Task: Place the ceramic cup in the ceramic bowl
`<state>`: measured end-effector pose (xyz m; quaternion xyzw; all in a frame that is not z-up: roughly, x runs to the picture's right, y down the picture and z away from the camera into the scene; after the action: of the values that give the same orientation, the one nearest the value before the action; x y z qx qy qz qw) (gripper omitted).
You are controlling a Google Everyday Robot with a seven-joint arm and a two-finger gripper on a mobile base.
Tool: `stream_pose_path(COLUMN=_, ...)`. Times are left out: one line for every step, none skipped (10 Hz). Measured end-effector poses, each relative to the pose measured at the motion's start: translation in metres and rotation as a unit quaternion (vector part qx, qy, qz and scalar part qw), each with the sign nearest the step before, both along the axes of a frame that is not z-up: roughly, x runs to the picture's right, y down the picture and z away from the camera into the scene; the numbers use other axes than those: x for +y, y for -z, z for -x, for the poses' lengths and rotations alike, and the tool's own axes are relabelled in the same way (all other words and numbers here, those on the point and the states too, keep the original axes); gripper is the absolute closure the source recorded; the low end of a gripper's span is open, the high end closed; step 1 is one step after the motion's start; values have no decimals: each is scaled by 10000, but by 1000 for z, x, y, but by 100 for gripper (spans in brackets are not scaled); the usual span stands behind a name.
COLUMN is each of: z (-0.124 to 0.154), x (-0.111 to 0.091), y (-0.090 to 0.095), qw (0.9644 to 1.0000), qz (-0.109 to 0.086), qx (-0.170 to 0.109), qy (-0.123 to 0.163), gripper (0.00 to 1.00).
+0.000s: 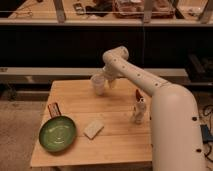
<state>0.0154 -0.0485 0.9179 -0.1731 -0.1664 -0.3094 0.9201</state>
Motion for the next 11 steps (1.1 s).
stream_pose_path(z=5, x=4, y=-4, qw=10000, qz=36, qx=-59, qy=45, gripper=35)
stream_pose_path(z=8, x=7, y=-7, qw=9999, qz=61, qx=-58, qy=128, gripper=35)
stream_pose_path(z=8, x=14, y=-13, qw=9995, qz=98, qx=24, qy=300, gripper=35)
stream_pose_path(z=6, x=21, y=-18, qw=9990, qz=147, qx=101, qy=420, gripper=35)
stream_pose_path(z=2, x=34, y=-28, qw=9979, qz=241, qx=213, qy=567, gripper=35)
stream_pose_path(z=1, x=38, y=-32, qw=9976, qz=277, qx=240, qy=592, gripper=35)
stream_pose_path(z=2, x=43, y=-39, qw=9974, qz=300, qx=262, qy=601, gripper=38)
stream_pose_path(z=8, x=46, y=-46, qw=9976, qz=277, qx=226, qy=593, gripper=48)
stream_pose_path(z=20, x=42, y=-47, qw=9981, qz=202, qx=127, qy=570, gripper=58)
stream_pose_path(z=27, x=42, y=-48, qw=9983, qz=177, qx=47, qy=553, gripper=66)
stream_pose_path(z=32, x=41, y=-48, qw=9985, qz=126, qx=-27, qy=540, gripper=77)
